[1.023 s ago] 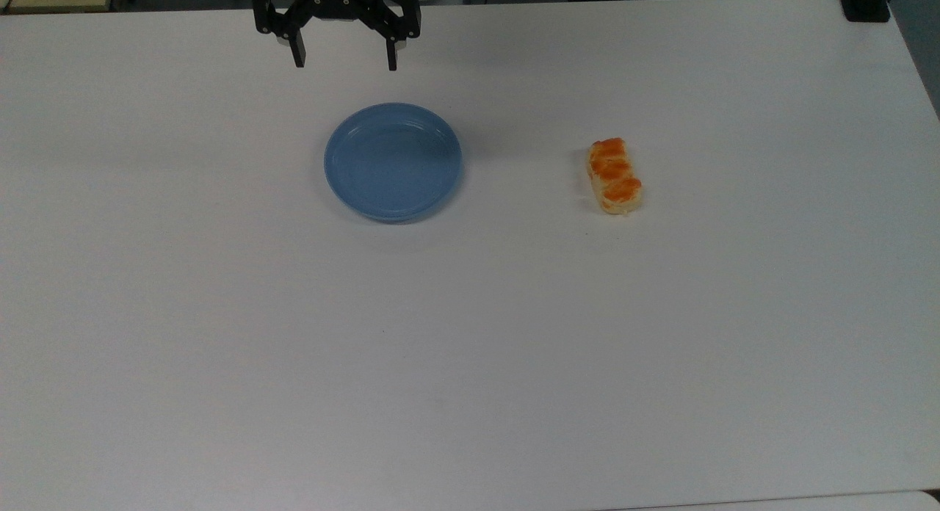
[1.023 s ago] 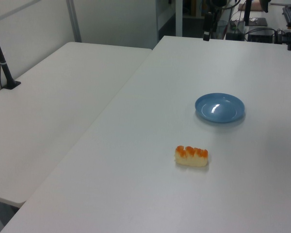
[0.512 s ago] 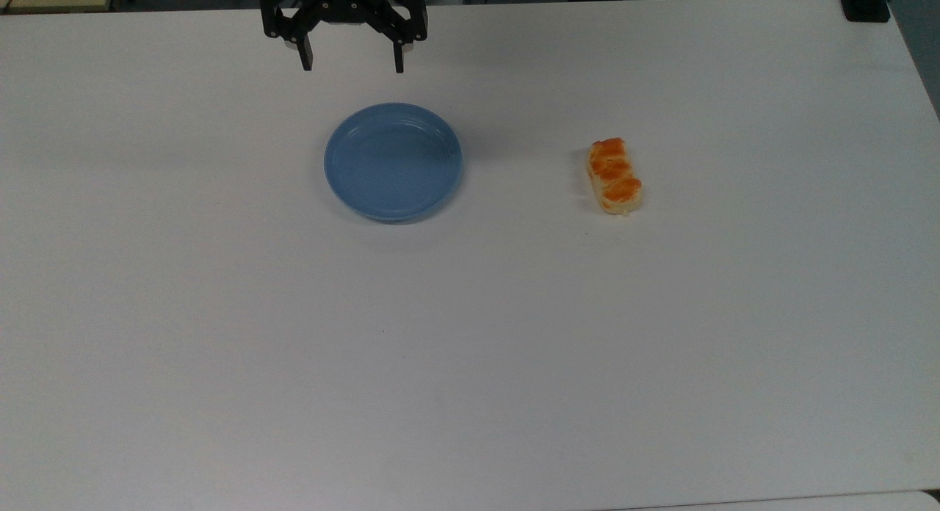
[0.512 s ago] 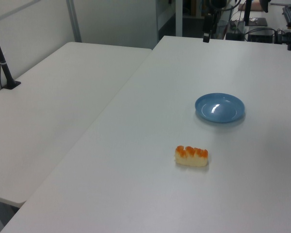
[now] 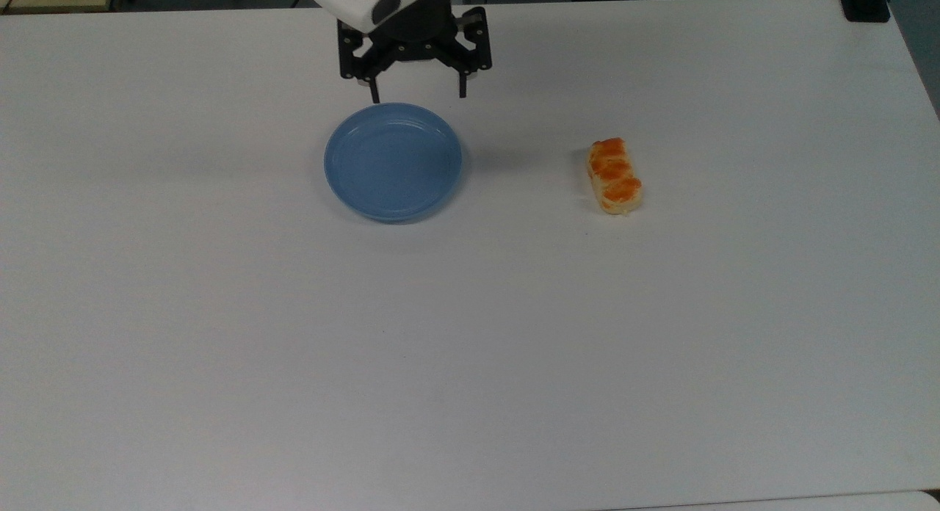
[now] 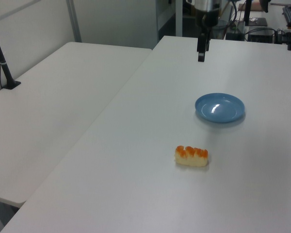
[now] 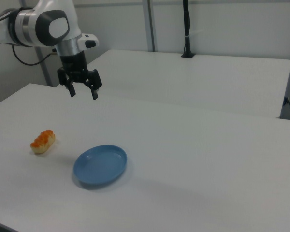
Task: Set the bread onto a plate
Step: 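Move the open gripper over the orange-topped bread roll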
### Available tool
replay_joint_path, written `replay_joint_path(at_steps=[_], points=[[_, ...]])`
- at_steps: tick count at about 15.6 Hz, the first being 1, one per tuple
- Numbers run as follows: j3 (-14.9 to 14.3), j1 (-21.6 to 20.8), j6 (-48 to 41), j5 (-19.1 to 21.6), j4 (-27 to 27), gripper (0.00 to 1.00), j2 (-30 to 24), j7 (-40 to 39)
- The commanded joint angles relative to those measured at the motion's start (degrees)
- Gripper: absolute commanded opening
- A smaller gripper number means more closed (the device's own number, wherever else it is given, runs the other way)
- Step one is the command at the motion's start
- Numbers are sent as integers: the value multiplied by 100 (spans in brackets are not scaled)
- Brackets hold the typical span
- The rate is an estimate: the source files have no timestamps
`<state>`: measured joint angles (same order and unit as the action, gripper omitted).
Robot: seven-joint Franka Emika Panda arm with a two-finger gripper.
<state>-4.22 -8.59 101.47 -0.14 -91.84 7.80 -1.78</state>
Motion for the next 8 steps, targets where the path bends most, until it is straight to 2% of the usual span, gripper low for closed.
replay_joint_path(at_steps=[1,8], points=[[-44,-475,-40,75,-176,100,19,317],[-88,-1223,732,75,-781,100,90,907]])
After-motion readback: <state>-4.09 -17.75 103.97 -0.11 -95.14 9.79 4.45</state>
